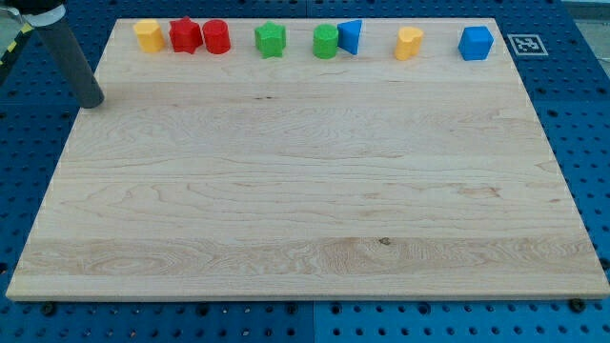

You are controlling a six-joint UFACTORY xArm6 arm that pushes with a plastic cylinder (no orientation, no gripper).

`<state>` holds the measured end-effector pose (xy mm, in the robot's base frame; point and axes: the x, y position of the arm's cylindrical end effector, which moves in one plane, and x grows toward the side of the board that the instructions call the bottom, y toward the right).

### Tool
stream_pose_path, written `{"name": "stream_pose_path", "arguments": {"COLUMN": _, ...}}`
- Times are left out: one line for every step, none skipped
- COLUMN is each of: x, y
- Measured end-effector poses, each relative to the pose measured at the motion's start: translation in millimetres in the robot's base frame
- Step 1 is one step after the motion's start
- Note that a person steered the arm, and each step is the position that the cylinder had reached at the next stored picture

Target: Push the hexagon below the red star

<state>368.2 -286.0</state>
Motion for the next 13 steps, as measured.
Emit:
{"name": "stream_pose_path", "arguments": {"x": -1, "y": -1}}
{"name": "stream_pose_path", "arguments": {"x": -40, "y": -19}}
{"name": "stream_pose_path", "arguments": {"x": -42, "y": -19}}
{"name": "stream_pose_path", "arguments": {"x": -52, "y": -19}}
{"name": "stream_pose_path", "arguments": {"x": -56, "y": -19}}
{"name": "stream_pose_path", "arguments": {"x": -87, "y": -18}}
{"name": "stream_pose_path", "arguments": {"x": -145, "y": -19}}
{"name": "stream_pose_path", "arguments": {"x": -166, "y": -19}}
{"name": "stream_pose_path", "arguments": {"x": -177, "y": -15}}
{"name": "stream_pose_path", "arguments": {"x": -176, "y": -7}}
{"name": "stream_pose_path", "arguments": {"x": -177, "y": -3}}
{"name": "stream_pose_path", "arguments": {"x": -176, "y": 4}}
{"name": "stream_pose_path", "arguments": {"x": -177, "y": 29}}
